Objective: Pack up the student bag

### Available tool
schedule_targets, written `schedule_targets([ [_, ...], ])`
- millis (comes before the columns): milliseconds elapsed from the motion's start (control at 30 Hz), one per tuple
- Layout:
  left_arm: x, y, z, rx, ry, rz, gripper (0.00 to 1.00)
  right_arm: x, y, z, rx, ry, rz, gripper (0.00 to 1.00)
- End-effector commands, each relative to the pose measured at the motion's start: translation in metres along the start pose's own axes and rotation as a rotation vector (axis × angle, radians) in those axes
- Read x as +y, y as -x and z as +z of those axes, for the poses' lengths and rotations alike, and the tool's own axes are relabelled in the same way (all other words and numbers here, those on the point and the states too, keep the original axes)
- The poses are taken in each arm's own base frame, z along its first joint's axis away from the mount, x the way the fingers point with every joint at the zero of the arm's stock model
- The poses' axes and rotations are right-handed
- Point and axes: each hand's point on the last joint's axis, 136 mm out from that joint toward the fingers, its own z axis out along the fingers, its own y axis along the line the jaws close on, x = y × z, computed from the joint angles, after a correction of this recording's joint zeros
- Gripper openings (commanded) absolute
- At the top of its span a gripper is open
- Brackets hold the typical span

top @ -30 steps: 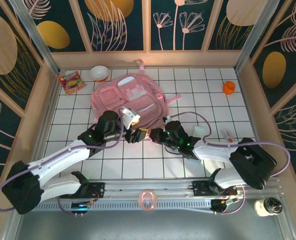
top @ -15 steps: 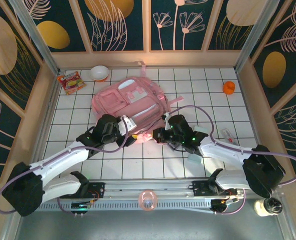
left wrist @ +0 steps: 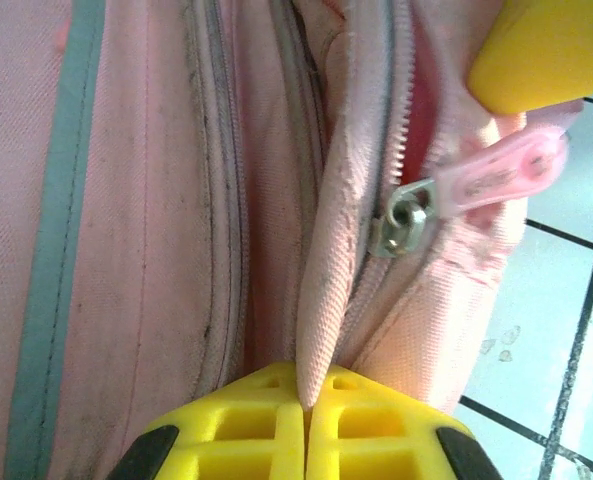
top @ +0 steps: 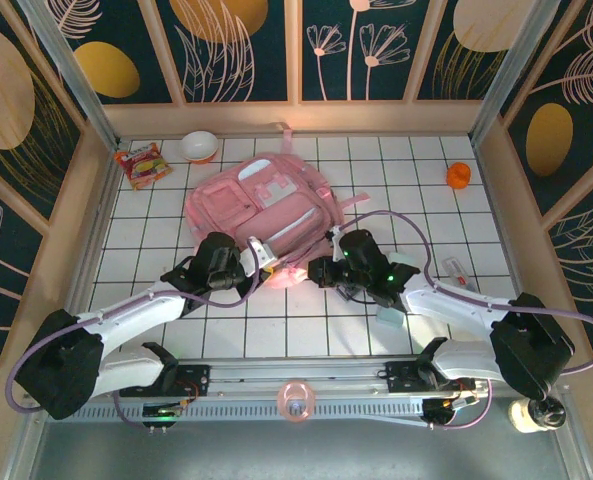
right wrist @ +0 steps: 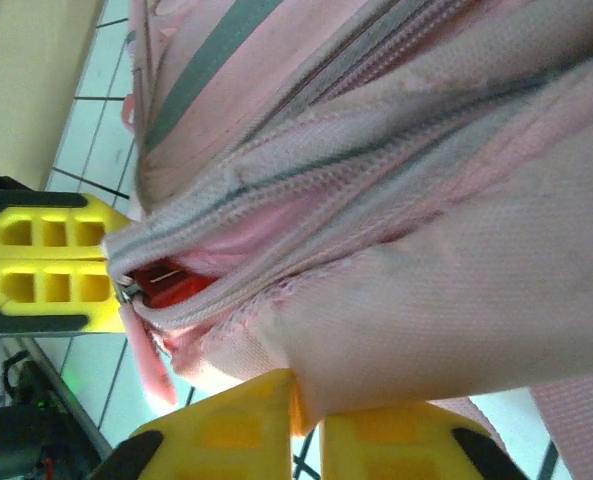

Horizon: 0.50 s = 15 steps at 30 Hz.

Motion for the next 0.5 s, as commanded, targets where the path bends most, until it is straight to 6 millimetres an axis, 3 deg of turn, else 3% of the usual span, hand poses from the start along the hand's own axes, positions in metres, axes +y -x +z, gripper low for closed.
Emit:
schedule_targets([
  [0,-0.015,0.024,-0.005,-0.103,-0.087,0.017,0.0,0.0,0.005,-0.013,-0.031,-0.074,-0.065,0.26],
  [100,-0.016,0.025,-0.006,-0.091,-0.095,0.02,0.0,0.002,0.002,-0.029,-0.022,-0.157,-0.124,0.34],
  [233,-0.017,0.028,-0.007,-0.098,-0.106,0.017,0.0,0.021,-0.005,-0.038,0.012,-0.141,-0.162,0.37],
  [367,-0.018,0.033,-0.008,-0.115,-0.113,0.004,0.0,0.05,-0.014,-0.027,0.036,-0.029,-0.204,0.37],
  [467,-0.019,0.039,-0.009,-0.13,-0.125,-0.008,0.0,0.06,-0.013,-0.012,0.037,0.022,-0.192,0.38],
])
